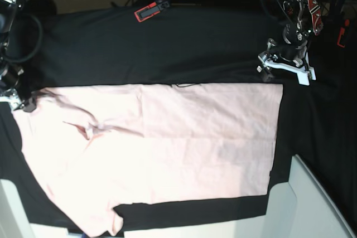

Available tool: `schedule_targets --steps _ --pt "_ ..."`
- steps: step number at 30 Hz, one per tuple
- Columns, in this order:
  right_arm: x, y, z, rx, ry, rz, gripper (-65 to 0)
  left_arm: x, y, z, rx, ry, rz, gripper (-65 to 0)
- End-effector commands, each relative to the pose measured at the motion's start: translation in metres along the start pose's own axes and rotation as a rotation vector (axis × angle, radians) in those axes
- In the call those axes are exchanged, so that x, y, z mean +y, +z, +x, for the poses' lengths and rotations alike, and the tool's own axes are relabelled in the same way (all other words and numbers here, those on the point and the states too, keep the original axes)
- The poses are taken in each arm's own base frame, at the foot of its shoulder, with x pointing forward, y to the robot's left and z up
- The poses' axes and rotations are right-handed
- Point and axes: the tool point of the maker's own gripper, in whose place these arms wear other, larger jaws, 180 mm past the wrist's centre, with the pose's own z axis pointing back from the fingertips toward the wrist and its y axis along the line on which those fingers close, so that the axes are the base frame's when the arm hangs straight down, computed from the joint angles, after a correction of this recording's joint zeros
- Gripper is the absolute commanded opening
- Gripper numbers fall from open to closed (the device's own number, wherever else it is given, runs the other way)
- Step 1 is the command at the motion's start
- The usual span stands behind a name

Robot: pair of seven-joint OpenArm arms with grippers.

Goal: Fold the T-shirt properly
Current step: 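Hold both collar-edge corners and pull them apart to stretch the shirt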

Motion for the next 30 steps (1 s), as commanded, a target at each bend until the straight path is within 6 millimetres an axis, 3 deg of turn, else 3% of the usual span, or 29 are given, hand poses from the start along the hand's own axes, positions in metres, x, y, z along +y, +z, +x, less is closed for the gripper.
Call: schedule_targets --steps 1,7,11,13,24,30 --pt "0.008 0.003 0.023 -0.050 0.015 0.025 -29.5 0.000 0.002 0.016 -0.049 0.003 -0.006 -29.4" --pt "0.008 0.003 0.021 -0.043 0.014 0.026 -30.2 -0.001 0.005 0.032 -0.125 0.196 -0.042 -27.5" --pt "0.007 0.003 0.020 -0.041 0.014 0.023 -30.0 -0.002 0.007 0.038 -0.144 0.242 -0.063 -14.1" --pt "0.007 0.003 0.019 -0.040 0.014 0.022 -30.0 -0.005 0.006 0.043 -0.156 0.250 -0.074 -11.1" --pt "0.006 0.003 0.018 -0.036 0.014 0.021 -30.0 -0.021 -0.002 0.074 -0.214 0.253 -0.112 -12.4" --pt "0.006 0.004 0.019 -0.037 0.015 0.020 -30.0 -0.012 -0.023 0.067 -0.170 0.299 -0.086 -12.4"
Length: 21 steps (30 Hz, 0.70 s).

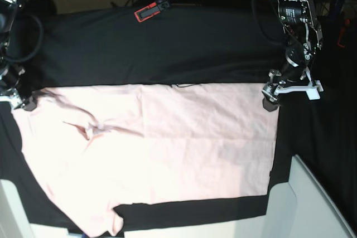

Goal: Fold the T-shirt properly
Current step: 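Hold both collar-edge corners and pull them apart to stretch the shirt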

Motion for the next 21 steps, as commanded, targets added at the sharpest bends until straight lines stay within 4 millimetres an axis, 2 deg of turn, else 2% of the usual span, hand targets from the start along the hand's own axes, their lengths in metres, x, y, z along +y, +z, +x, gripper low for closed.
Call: schedule_targets --steps 1,6,11,17,21 --pt "0.006 0.004 0.021 -0.045 0.017 0.022 -30.0 -0.004 -0.002 0.018 -0.041 -0.006 -0.015 -12.4" --pt "0.006 0.004 0.021 -0.045 0.017 0.022 -30.0 0.010 -0.004 0.006 -0.010 0.017 0.016 -12.4" --pt "0.006 0.004 0.022 -0.046 0.018 0.021 -30.0 0.047 0.014 0.010 -0.045 0.071 0.092 -12.6" --pt "0.007 0.004 0.021 -0.045 0.016 0.024 -30.0 0.057 0.015 0.003 -0.027 0.086 0.114 -12.6" --pt "0.007 0.004 0.021 -0.045 0.016 0.024 -30.0 0.053 0.010 0.003 -0.023 0.089 0.106 -12.6"
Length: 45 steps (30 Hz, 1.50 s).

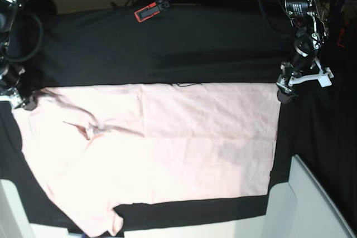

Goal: Fold the T-shirt properly
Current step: 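Hold both collar-edge corners and pull them apart to stretch the shirt, then drag both held corners away from the hem, flattening the shirt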

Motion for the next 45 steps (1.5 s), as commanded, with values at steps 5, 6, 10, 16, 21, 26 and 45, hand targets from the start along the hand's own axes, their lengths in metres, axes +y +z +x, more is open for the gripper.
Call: schedule_targets --steps 5,6,10,16,21,26,45 --pt "0.007 0.004 0.022 -0.046 0.018 0.023 -30.0 -0.008 -0.007 -0.013 0.042 0.017 0.009 -12.6" --pt "0.007 0.004 0.022 -0.046 0.018 0.023 -30.0 -0.010 -0.007 -0.014 0.042 0.021 0.005 -12.6" --pt "0.007 0.004 0.022 -0.046 0.018 0.023 -30.0 -0.016 -0.008 -0.025 0.053 0.039 -0.005 -12.6" --pt "0.007 0.004 0.022 -0.046 0.018 0.023 -30.0 -0.015 -0.008 -0.028 0.058 0.043 -0.003 -12.6" --pt "0.007 0.004 0.022 -0.046 0.018 0.023 -30.0 -0.037 -0.013 -0.048 0.116 -0.011 -0.051 -22.5" --pt "0.007 0.004 0.022 -0.046 0.018 0.023 -30.0 -0.053 -0.019 -0.056 0.129 -0.010 -0.080 -29.4" --pt "0.006 0.004 0.022 -0.046 0.019 0.021 -30.0 -0.062 0.003 -0.030 0.055 -0.069 -0.116 -38.5"
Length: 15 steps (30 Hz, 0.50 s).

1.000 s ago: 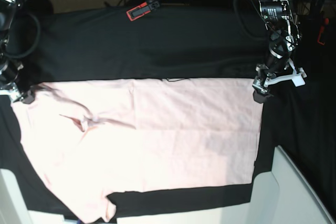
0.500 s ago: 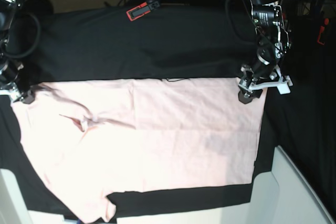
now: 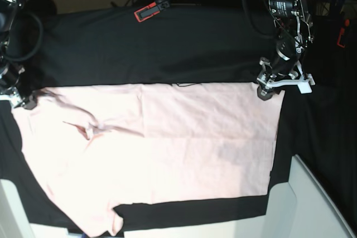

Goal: Fold the T-shirt properly
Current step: 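Drag both held corners away from the hem, flattening the shirt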

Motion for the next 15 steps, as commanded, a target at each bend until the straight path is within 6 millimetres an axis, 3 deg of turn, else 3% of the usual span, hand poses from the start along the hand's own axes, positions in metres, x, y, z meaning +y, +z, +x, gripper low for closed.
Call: schedule_targets --steps 1,7,15 --pt "0.008 0.003 0.022 -0.046 0.016 0.025 -30.0 -0.009 -0.001 0.012 -0.032 -0.010 -0.026 -38.5" --pt "0.002 0.005 0.017 -0.038 0.015 0.015 -30.0 -0.011 -0.004 0.023 -0.050 -0.020 -0.030 -38.5" --pt "-0.004 0.008 0.016 -0.034 0.019 0.003 -30.0 -0.002 -0.013 0.022 -0.029 -0.003 -0.008 -38.5"
